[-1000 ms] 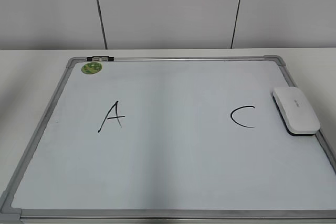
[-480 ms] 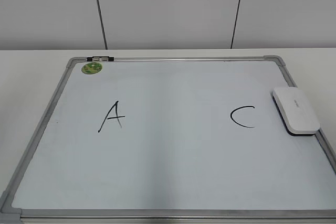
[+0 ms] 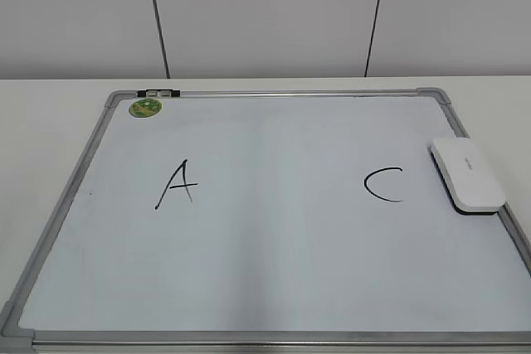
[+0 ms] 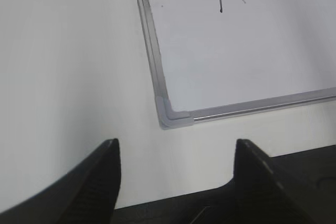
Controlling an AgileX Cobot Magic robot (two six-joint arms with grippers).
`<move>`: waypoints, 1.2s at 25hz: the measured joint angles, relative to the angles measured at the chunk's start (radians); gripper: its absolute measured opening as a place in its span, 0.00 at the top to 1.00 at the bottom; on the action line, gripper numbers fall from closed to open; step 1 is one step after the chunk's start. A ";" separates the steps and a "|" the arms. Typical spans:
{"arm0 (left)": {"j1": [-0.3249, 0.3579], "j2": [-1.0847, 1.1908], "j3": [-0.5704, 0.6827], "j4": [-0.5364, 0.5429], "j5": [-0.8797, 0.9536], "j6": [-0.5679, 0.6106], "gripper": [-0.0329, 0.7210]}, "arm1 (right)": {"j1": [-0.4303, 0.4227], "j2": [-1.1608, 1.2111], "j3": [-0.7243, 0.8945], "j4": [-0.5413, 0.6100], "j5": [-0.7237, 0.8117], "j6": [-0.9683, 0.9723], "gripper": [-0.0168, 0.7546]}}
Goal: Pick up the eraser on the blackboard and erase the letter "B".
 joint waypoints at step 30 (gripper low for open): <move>0.000 -0.162 0.240 0.070 -0.124 0.000 0.31 | 0.000 -0.022 0.176 -0.017 -0.091 -0.002 0.23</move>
